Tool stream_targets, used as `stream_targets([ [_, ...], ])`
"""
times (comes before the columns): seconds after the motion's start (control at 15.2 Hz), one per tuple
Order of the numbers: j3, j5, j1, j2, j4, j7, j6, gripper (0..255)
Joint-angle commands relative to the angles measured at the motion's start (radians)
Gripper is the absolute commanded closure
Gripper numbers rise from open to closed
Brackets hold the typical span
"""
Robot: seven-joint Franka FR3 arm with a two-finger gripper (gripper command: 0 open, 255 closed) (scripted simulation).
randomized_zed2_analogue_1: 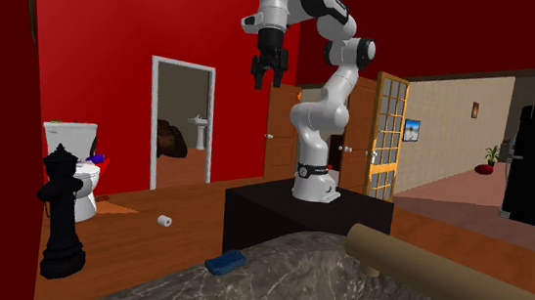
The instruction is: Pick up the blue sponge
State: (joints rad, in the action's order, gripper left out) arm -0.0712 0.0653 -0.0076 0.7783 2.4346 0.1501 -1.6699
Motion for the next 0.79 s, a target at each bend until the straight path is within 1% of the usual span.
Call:
stream_targets([
  [0.0,0.0,0.0,0.0,0.0,0.0,0.0,0.0,0],
  [0.4,-0.058,0.028,0.02,-0.144,0.056,0.033,-0.213,0],
  [0.73,-0.107,0.037,0.032,-0.301,0.062,0.065,-0.387,0],
])
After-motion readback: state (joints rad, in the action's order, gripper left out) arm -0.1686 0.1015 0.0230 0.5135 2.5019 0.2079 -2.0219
